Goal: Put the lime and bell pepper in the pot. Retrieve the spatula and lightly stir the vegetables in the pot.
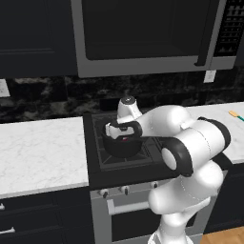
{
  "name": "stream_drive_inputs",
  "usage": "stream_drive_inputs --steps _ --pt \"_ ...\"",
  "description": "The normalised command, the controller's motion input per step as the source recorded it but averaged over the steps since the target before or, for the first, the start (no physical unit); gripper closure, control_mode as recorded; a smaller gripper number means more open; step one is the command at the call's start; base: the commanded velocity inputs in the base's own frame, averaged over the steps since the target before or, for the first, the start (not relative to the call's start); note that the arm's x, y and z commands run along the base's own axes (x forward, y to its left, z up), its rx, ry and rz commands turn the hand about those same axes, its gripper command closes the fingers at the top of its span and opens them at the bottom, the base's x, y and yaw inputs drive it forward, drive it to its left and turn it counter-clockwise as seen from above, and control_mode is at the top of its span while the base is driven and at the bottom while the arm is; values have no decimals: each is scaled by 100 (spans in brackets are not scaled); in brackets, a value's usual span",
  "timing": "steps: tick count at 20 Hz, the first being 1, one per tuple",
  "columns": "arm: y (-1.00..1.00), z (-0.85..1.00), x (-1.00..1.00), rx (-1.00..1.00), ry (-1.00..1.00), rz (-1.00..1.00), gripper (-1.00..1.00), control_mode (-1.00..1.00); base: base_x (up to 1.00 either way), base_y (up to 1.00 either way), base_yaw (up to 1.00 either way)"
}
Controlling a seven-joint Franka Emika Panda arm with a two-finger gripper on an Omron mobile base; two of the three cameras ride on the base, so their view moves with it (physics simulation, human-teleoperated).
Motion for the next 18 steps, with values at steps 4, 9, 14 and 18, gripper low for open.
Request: stream_drive_inputs --steps 4,9,14,18 --pt "-2 32 -28 0 -17 0 -100 -100 0 0 0" --pt "-5 64 -48 0 -21 0 -100 -100 0 0 0" --pt "-39 75 -55 0 -1 0 -100 -100 0 0 0" --pt "-58 67 -62 0 1 2 -100 -100 0 0 0"
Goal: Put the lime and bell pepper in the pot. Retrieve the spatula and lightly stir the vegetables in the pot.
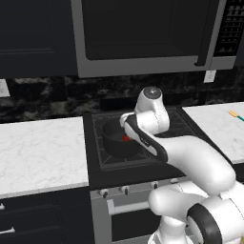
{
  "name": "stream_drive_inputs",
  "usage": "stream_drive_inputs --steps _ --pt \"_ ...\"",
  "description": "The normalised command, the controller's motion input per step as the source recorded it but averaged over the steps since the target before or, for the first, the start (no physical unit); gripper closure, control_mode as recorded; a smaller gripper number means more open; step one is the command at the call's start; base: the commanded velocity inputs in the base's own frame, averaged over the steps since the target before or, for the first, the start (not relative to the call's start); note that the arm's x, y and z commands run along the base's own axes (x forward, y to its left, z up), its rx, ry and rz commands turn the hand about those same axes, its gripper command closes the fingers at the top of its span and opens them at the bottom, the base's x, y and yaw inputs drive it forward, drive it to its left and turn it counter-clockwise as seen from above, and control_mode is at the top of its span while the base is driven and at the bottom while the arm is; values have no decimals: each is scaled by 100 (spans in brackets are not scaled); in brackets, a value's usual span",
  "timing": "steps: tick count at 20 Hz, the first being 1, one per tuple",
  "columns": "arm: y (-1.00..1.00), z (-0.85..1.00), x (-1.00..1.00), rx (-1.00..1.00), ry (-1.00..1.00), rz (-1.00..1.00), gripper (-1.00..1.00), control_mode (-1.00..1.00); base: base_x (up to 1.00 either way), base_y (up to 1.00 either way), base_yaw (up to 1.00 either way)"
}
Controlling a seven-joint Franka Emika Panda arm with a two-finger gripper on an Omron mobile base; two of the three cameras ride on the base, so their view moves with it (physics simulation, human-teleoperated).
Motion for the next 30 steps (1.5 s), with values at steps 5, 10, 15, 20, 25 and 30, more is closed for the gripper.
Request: stream_drive_inputs --steps 5,10,15,20,25,30 --pt "-65 44 -53 -3 2 7 -100 -100 0 0 0" --pt "-83 23 -32 -8 7 5 -100 -100 0 0 0" --pt "-73 20 -29 -1 9 0 -100 -100 0 0 0" --pt "-66 36 -16 0 0 -6 -100 -100 0 0 0" --pt "-38 24 -6 0 0 -10 -100 -100 0 0 0" --pt "-29 1 -16 0 0 -3 -100 -100 0 0 0"
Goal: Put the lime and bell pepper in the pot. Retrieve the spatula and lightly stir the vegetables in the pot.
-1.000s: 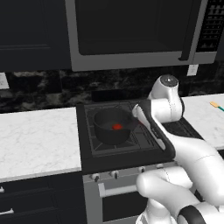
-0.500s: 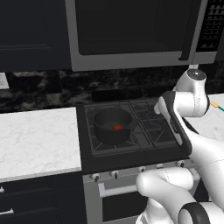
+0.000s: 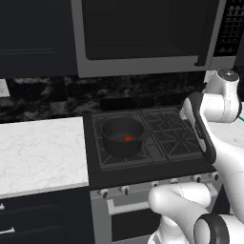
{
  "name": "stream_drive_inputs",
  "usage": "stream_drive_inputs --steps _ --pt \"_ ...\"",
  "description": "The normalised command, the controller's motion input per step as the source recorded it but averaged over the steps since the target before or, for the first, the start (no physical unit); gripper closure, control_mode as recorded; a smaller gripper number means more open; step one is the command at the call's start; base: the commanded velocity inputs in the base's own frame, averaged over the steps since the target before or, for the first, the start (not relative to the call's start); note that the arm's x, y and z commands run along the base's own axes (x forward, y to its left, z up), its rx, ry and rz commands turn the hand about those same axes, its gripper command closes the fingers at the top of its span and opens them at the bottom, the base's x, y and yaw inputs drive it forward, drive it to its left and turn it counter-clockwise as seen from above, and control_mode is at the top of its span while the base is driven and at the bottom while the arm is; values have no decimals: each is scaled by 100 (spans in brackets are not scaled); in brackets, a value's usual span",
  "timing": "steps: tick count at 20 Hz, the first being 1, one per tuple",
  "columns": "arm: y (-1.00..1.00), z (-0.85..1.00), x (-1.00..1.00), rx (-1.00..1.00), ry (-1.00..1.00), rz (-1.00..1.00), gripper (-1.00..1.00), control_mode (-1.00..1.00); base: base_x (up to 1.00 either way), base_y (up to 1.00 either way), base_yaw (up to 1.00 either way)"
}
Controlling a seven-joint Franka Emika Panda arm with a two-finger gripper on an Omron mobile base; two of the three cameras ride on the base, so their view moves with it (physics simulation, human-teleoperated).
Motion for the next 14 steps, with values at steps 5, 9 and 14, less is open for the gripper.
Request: stream_drive_inputs --steps 5,9,14 --pt "-4 2 -49 1 0 -6 -100 -100 0 0 0" --pt "-3 0 -42 0 1 -12 -100 -100 0 0 0" --pt "-16 0 -1 0 3 -5 -100 100 0 -24 0"
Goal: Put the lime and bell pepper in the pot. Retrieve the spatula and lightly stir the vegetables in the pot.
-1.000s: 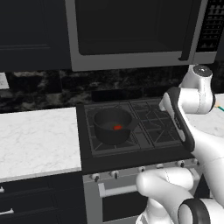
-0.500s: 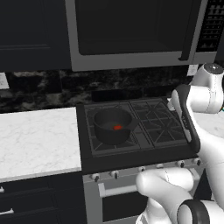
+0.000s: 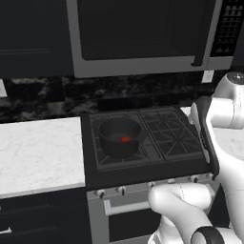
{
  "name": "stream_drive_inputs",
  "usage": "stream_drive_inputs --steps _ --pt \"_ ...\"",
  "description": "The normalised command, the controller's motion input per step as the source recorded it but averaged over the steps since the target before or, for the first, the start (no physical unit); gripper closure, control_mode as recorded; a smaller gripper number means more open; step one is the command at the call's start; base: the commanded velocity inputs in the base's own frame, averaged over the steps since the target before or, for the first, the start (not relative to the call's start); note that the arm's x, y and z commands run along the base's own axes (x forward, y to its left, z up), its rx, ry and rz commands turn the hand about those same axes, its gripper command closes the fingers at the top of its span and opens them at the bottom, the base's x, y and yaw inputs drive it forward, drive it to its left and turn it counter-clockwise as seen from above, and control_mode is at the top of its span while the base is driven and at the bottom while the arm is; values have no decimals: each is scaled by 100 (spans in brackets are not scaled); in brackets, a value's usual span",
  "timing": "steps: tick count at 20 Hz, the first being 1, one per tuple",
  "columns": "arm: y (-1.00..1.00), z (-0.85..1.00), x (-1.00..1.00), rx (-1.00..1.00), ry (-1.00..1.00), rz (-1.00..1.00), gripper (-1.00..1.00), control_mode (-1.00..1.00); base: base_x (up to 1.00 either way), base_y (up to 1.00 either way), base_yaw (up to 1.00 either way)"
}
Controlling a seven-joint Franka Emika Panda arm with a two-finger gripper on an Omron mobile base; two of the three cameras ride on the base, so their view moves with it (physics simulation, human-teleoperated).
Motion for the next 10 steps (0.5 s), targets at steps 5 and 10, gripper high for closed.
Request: stream_drive_inputs --steps 5,10 --pt "0 0 0 0 0 0 -100 100 -20 -94 0" --pt "0 0 0 0 0 0 -100 100 -29 -96 0"
